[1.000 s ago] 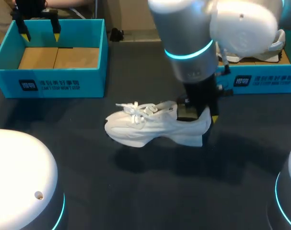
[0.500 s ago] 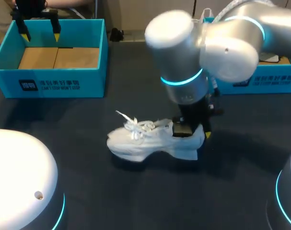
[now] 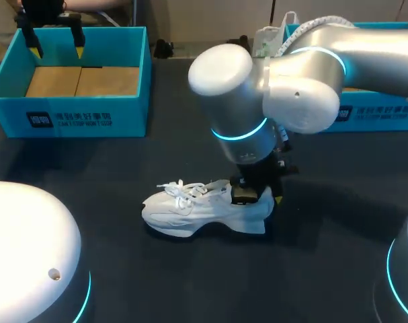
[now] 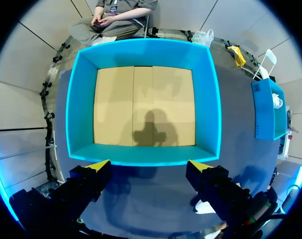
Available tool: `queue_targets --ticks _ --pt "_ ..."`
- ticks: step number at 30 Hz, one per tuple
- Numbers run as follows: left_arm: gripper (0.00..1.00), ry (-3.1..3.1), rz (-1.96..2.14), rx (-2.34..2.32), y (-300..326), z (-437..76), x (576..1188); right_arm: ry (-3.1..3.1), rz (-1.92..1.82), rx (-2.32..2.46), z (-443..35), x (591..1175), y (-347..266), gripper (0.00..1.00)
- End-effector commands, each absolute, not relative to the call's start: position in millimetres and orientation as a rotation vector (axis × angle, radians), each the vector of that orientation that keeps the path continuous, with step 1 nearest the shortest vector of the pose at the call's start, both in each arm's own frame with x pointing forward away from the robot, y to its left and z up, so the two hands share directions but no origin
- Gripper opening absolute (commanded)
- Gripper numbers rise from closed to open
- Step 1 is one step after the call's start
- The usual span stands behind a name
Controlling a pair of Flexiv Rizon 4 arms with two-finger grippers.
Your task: Take the shoe out of the shoebox, open the shoe tongue, remove and reinsert the insole, then place the shoe into the shoebox
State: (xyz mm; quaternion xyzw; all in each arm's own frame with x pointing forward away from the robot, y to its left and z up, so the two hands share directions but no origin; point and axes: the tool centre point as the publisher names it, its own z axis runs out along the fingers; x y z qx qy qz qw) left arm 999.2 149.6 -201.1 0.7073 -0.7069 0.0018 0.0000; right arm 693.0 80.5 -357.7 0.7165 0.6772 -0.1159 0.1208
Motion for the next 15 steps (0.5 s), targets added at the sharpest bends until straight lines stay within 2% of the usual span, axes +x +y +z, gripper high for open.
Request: queue_targets --ticks 1,10,11,12,15 --pt "1.00 -2.221 0.004 2.222 149.6 -200.7 999.4 1.962 -0.355 2.091 -367.7 694.2 82.6 0.00" --pt "1.00 -2.221 0.004 2.222 149.6 -200.7 999.4 1.982 -0.343 2.079 -372.9 696.9 81.3 0.00" --pt "1.00 -2.221 0.004 2.222 149.6 -200.7 999.4 1.982 -0.343 2.081 -372.5 697.0 80.9 0.11" --pt "1.00 -2.221 0.004 2.222 149.6 -200.7 999.4 1.984 -0.335 2.083 -371.5 697.0 80.2 0.36" --pt "1.00 -2.221 0.004 2.222 149.6 -200.7 999.4 1.996 -0.325 2.086 -368.1 696.6 79.2 0.44"
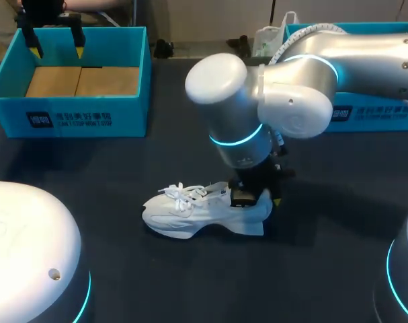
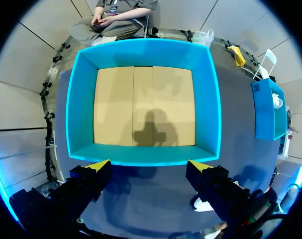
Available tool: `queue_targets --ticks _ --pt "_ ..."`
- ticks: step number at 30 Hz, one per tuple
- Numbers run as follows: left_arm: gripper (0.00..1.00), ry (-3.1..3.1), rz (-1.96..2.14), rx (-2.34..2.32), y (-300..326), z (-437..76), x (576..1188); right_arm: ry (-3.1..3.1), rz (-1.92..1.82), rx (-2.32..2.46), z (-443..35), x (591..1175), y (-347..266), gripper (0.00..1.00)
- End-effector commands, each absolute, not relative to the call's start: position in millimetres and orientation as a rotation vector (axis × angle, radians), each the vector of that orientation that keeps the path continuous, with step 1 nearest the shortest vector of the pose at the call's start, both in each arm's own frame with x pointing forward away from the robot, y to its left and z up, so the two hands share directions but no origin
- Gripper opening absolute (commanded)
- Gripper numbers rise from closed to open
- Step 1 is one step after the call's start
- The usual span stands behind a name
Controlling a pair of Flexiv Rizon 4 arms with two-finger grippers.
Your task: Take the shoe out of the shoebox, open the shoe tongue, remove and reinsert the insole, then place the shoe into the shoebox
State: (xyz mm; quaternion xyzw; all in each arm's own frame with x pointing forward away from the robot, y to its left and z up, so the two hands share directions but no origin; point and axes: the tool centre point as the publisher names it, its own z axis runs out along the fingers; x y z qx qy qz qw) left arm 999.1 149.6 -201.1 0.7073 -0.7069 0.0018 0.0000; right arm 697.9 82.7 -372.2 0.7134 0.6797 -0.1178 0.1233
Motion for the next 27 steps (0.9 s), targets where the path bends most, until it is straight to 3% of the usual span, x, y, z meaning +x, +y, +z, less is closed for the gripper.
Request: queue_targets --ticks 1,2,6,9,20,27 --pt "1.00 -2.221 0.004 2.222 149.6 -200.7 999.4 2.001 -0.323 2.086 -366.0 695.5 79.9 0.49" --pt "1.00 -2.221 0.004 2.222 149.6 -200.7 999.4 2.007 -0.321 2.081 -364.7 694.9 80.6 0.62" --pt "1.00 -2.221 0.004 2.222 149.6 -200.7 999.4 2.036 -0.299 2.067 -355.4 692.9 84.0 0.73" --pt "1.00 -2.221 0.004 2.222 149.6 -200.7 999.4 2.080 -0.266 2.055 -344.6 691.2 86.2 0.98" --pt "1.00 -2.221 0.004 2.222 149.6 -200.7 999.4 2.378 -0.026 1.840 -298.9 685.5 100.0 1.00" --pt "1.00 -2.221 0.004 2.222 149.6 -200.7 999.4 2.642 -0.029 1.379 -279.0 684.2 114.5 1.00"
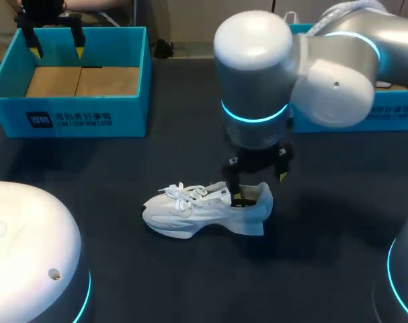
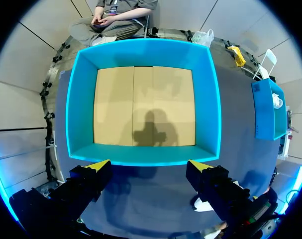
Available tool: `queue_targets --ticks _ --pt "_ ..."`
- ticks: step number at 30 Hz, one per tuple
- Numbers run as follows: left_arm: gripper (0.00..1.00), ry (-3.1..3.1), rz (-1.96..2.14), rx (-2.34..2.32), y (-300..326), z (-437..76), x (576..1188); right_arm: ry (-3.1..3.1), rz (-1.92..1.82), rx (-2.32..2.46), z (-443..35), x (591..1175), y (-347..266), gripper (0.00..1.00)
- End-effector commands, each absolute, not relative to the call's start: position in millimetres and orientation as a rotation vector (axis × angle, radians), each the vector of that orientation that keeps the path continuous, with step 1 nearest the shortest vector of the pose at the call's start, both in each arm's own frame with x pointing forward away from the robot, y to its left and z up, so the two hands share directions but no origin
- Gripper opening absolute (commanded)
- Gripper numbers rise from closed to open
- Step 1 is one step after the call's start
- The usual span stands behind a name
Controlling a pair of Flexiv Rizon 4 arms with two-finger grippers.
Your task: Take the shoe out of the shoebox, open the shoe tongue, remove and reinsert the insole, then place the shoe into the shoebox
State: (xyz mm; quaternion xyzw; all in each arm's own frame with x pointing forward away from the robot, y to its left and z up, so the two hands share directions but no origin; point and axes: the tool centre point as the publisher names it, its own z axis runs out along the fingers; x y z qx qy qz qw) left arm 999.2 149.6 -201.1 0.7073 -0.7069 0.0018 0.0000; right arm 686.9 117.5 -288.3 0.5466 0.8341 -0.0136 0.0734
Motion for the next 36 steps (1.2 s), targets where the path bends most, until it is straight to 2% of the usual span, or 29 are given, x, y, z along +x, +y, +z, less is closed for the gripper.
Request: queue_targets --ticks 1,12,34,36 --pt "1.00 -2.221 0.004 2.222 149.6 -200.7 999.4 2.668 -0.032 1.316 -277.8 684.7 116.1 1.00" --pt "1.00 -2.221 0.004 2.222 149.6 -200.7 999.4 3.021 -0.085 0.550 -258.9 692.2 121.5 1.00" --pt "1.00 -2.221 0.004 2.222 149.6 -200.7 999.4 3.030 -0.077 0.536 -257.4 691.7 120.5 1.00" --pt "1.00 -2.221 0.004 2.222 149.6 -200.7 999.4 3.037 0.048 0.400 -256.9 687.0 115.6 1.00"
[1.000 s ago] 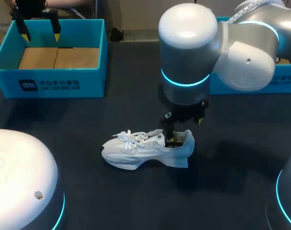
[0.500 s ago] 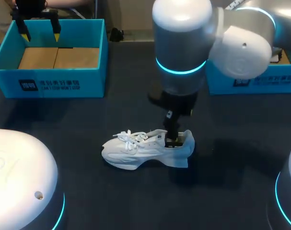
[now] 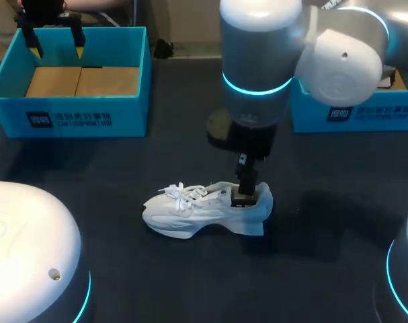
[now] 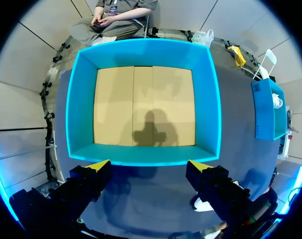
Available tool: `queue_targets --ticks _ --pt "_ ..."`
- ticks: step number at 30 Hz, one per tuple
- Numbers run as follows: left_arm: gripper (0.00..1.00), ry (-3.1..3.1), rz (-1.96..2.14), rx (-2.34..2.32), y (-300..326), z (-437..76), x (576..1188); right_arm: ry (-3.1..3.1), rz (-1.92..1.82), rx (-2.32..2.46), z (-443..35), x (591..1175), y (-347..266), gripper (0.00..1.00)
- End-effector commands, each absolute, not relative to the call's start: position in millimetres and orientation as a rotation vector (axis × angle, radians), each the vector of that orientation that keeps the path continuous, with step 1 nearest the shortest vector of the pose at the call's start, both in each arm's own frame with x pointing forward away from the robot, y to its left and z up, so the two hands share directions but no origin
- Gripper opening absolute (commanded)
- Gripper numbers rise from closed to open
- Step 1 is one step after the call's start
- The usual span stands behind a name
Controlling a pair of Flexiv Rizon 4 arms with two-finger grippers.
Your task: Take the shoe out of the shoebox, open the shoe tongue, remove and reinsert the insole, then place the shoe into the shoebox
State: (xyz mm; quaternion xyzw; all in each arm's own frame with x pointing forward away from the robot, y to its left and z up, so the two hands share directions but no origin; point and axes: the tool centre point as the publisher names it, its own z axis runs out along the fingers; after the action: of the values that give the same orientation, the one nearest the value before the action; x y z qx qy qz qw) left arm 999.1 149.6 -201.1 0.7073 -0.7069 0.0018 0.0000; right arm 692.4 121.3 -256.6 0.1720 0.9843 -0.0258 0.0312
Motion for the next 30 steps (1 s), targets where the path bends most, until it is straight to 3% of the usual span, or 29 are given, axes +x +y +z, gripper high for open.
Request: queue_targets --ticks 1,12,30 --pt "1.00 -2.221 0.004 2.222 149.6 -200.7 999.4 3.043 0.118 0.370 -257.1 684.7 112.2 1.00" --pt "1.00 -2.221 0.004 2.222 149.6 -200.7 999.4 3.066 0.453 0.094 -254.0 681.4 85.1 1.00" --pt "1.00 -2.221 0.004 2.222 149.6 -200.7 999.4 2.898 1.049 0.087 -280.0 699.1 30.8 1.00"
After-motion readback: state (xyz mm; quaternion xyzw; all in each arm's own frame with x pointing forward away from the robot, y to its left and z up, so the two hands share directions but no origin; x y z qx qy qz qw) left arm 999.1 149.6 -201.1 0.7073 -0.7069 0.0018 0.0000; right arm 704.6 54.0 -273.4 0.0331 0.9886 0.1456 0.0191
